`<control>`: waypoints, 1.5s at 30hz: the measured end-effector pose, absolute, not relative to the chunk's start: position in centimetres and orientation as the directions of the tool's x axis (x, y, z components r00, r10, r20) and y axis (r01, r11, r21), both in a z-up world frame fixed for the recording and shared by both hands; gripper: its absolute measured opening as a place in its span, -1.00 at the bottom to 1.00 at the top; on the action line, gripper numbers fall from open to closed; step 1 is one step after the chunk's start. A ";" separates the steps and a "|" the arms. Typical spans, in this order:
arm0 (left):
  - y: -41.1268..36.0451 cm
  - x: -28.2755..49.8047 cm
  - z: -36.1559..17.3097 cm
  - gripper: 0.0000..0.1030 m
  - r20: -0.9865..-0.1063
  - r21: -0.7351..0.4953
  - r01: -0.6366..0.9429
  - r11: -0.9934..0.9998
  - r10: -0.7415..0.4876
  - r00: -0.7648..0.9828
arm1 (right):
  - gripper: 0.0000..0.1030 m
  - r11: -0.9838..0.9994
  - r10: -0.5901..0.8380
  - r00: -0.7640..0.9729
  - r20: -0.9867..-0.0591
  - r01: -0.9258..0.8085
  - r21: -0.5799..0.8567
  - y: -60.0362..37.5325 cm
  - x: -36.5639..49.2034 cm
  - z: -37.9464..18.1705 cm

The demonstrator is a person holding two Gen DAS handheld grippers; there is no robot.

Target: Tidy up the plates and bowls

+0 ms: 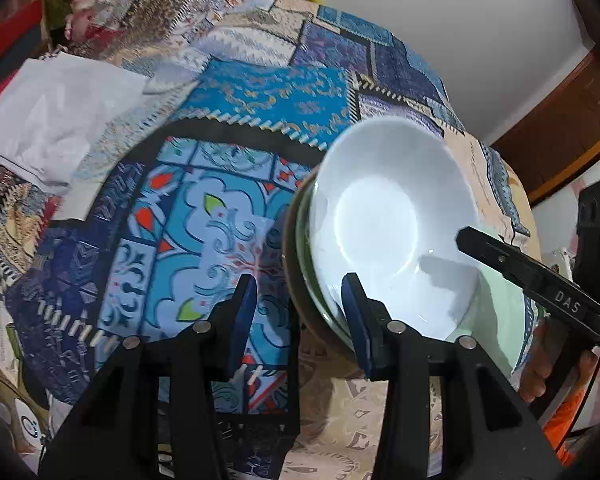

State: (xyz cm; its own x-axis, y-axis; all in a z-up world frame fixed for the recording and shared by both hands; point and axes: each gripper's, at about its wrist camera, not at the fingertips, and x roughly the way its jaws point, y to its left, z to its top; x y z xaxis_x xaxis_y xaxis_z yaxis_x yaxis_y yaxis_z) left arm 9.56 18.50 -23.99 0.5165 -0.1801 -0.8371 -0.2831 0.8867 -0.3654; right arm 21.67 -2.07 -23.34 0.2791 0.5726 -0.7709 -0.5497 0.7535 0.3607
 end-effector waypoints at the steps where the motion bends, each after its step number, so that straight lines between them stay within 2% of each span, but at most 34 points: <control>1: 18.4 9.7 -24.2 -0.15 -0.839 -0.368 -0.281 0.886 -0.186 0.512 | -0.26 0.753 0.572 0.277 -0.772 -0.551 0.360 -1.9 21.7 -23.5; 15: 17.3 12.1 -27.1 -0.15 -0.833 -0.433 -0.245 0.867 -0.281 0.477 | -0.24 0.745 0.529 0.252 -0.810 -0.595 0.302 0.4 21.7 -25.3; 19: 16.8 12.2 -26.8 -0.14 -0.839 -0.397 -0.238 0.886 -0.246 0.485 | -0.27 0.749 0.523 0.262 -0.811 -0.595 0.291 0.3 21.7 -25.2; 24: 16.6 12.1 -26.2 -0.15 -0.848 -0.376 -0.257 0.891 -0.218 0.483 | -0.40 0.764 0.518 0.273 -0.810 -0.574 0.295 0.0 21.8 -25.2; 36: 16.6 11.9 -23.9 -0.15 -0.838 -0.313 -0.254 0.915 -0.140 0.527 | -0.41 0.759 0.554 0.291 -0.780 -0.562 0.330 -0.2 21.3 -24.1; 45: 15.9 11.6 -22.0 -0.15 -0.816 -0.313 -0.227 0.922 -0.139 0.561 | -0.43 0.761 0.581 0.329 -0.745 -0.545 0.353 -1.6 21.2 -22.1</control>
State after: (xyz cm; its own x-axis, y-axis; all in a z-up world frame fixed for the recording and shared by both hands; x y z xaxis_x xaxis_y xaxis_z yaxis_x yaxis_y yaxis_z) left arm 11.58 15.86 -21.95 0.5614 -0.1391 -0.8157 -0.2265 0.9223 -0.3132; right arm 21.24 -1.55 -22.14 0.3291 0.5807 -0.7446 -0.5448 0.7608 0.3526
